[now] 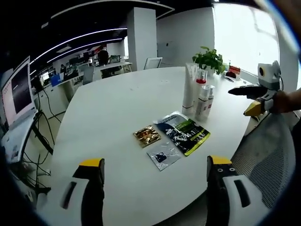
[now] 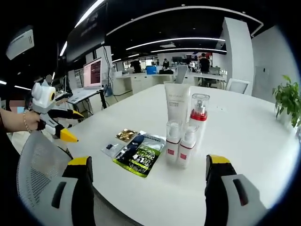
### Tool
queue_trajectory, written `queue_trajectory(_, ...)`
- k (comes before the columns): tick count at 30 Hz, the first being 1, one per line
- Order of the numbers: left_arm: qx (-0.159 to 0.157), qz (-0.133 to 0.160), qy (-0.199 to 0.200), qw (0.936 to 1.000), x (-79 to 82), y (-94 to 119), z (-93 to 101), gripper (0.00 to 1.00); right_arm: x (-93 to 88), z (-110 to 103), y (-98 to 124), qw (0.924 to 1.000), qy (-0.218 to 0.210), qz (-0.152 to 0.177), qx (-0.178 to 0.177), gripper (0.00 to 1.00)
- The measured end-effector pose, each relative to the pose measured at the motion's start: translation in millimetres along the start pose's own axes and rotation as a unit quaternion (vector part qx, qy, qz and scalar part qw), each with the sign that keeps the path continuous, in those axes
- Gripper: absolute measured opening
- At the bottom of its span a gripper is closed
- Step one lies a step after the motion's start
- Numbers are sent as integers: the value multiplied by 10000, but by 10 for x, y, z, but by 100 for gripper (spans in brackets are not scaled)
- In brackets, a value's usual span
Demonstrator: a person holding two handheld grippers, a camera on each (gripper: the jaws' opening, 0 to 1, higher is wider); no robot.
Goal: Arrange the skincare products in the storage area until every visible bottle or jar stands upright without overlapping.
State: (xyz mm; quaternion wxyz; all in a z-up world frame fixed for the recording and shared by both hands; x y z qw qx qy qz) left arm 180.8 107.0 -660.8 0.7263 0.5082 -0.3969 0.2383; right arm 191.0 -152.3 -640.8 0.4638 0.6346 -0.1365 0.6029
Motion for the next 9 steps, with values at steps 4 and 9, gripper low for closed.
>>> queue_trajectory(4,-24,-61,-6,10000,-17,1,18,88,-8,6,2,10000,-16,-26,-21,99)
queue_trajectory(9,-54,-104,-47,9999,-36,-6,26,88,-23,14,8,10000,-37,-59,-56,99)
Point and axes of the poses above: the point that each gripper's makers call its tool centre point, and the gripper's own axes: y roughly backward along the fingers, z roughly to its right, x roughly out of its top, the point moved 1 cm from there along y, roughly backward along the fingers, and after that the axes turned 13 degrees about y, right-handed, at the moved point
